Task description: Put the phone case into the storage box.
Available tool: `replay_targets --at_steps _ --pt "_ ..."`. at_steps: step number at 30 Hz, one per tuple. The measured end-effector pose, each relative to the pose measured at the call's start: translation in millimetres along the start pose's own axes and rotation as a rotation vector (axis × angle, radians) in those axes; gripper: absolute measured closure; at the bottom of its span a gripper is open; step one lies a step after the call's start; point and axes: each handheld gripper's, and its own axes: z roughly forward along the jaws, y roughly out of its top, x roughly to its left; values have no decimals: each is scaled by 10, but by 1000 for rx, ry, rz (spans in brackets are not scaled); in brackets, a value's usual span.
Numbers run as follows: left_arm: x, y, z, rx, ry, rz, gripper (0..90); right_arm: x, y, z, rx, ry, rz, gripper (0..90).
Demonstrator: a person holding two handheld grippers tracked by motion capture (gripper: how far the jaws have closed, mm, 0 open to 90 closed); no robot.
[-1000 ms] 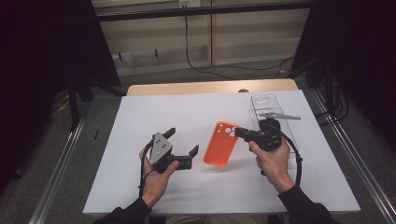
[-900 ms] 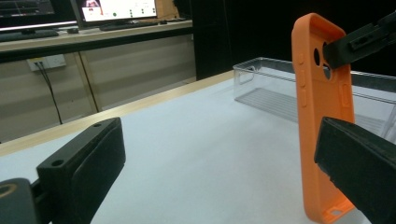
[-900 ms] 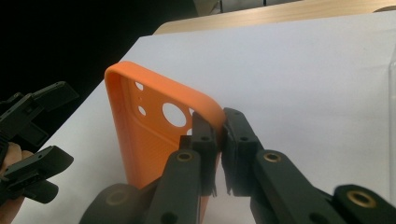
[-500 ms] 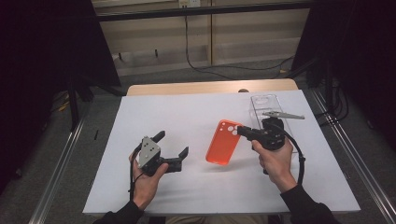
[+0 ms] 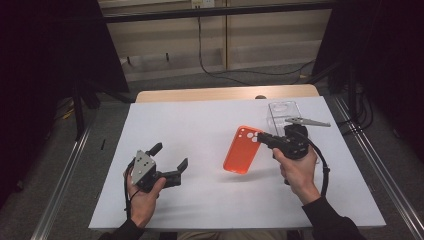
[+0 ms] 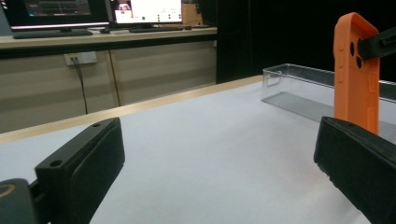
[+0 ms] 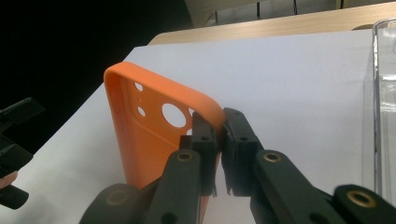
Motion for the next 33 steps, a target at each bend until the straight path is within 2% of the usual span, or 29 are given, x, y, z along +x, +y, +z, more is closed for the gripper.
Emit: replay_targets --at_steps 5,7,10,16,20,24,25,27,29,33 --pt "21 -30 -62 11 7 5 20 -6 6 -12 -6 -3 0 841" --pt "51 -39 -99 11 28 10 20 -18 11 -19 -9 -6 -5 840" --pt "102 -59 -147 8 64 -6 20 -39 17 -29 -18 -9 -10 840" --pt "145 -92 -228 0 99 -11 17 -52 39 -53 -28 -24 -20 841" --pt "177 -113 -271 4 110 -24 17 -69 61 -70 -33 -34 -30 840" --pt "188 -140 -308 18 122 -15 18 -114 86 -120 -49 -48 -27 840" --pt "185 -156 -316 34 110 -35 17 -128 89 -130 -50 -54 -32 840" --pt "184 -156 -324 41 107 -31 18 -142 92 -141 -52 -61 -32 840" --pt "183 -147 -351 28 122 -14 17 -174 103 -166 -59 -67 -28 840" --pt "226 -183 -409 36 159 -9 18 -237 153 -212 -78 -87 -31 840"
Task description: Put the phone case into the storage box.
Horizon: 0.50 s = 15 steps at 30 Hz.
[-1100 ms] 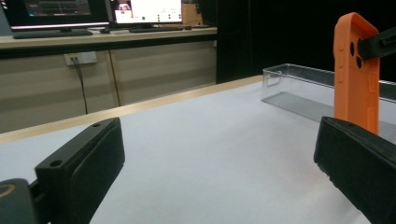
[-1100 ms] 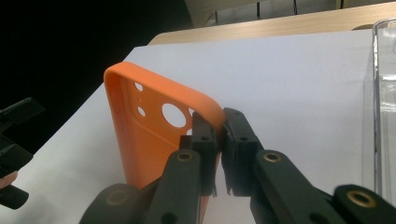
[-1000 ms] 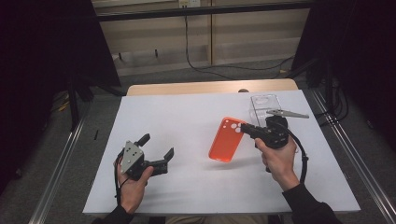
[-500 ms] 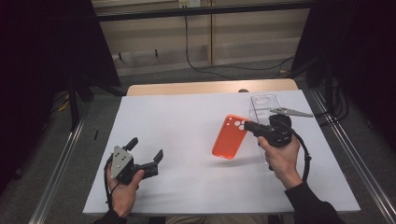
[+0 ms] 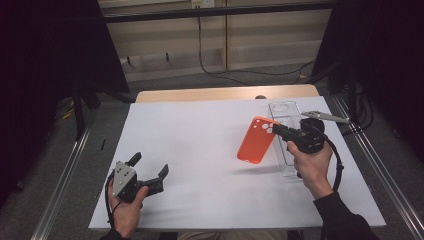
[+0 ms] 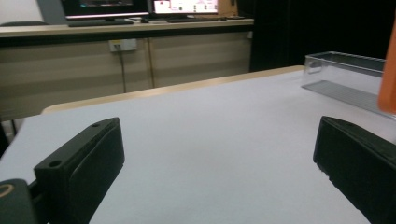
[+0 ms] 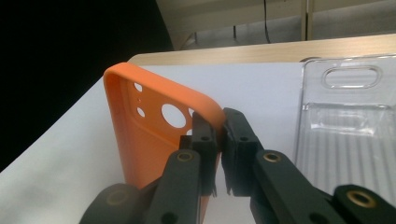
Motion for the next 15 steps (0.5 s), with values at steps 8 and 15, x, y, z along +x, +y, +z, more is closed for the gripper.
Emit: replay_targets --at_steps 8,15 --pt "13 -39 -17 12 -23 19 18 -39 65 3 -21 -25 -24 841" --pt "15 -30 10 9 -22 -4 18 -90 143 10 -33 -57 -40 840"
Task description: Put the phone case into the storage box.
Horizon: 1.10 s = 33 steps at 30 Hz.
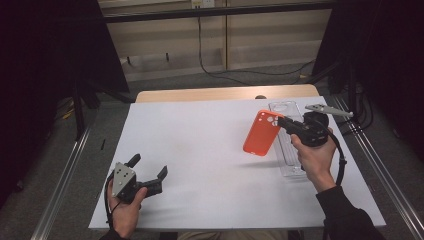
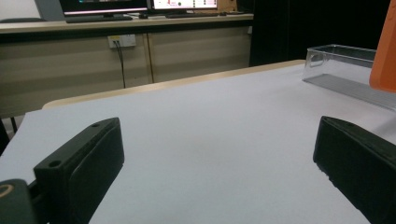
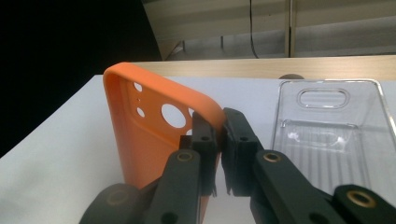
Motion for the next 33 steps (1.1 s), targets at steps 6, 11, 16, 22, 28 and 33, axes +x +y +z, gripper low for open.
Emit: replay_targets --at_steps 6,11,16,22,28,33 --pt "-3 10 3 -14 -9 -13 18 -57 79 7 -21 -17 -6 841" --pt "-9 6 10 -11 -7 -15 18 -86 157 -1 -28 -20 -10 841" --pt "-8 7 16 -6 -10 -8 18 -119 218 24 -35 -30 -22 840" --pt "-4 9 16 -8 -6 -15 18 -164 276 48 -41 -41 -25 841" --pt "-2 11 17 -9 -4 -13 17 -210 352 35 -56 -48 -29 841" --pt "2 12 17 -10 -6 -16 17 -257 406 25 -66 -60 -29 841"
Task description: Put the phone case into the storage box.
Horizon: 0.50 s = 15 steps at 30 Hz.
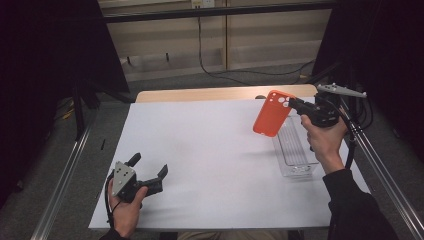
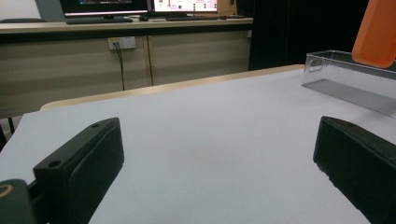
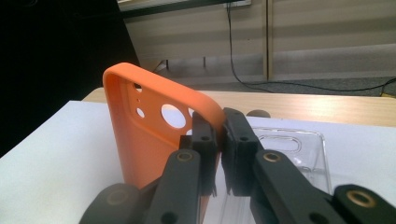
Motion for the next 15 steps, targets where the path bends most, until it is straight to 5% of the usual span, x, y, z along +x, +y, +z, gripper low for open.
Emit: replay_targets --at_steps 15 --pt "6 4 -5 -2 5 -1 17 -195 99 -2 -27 -43 11 841"
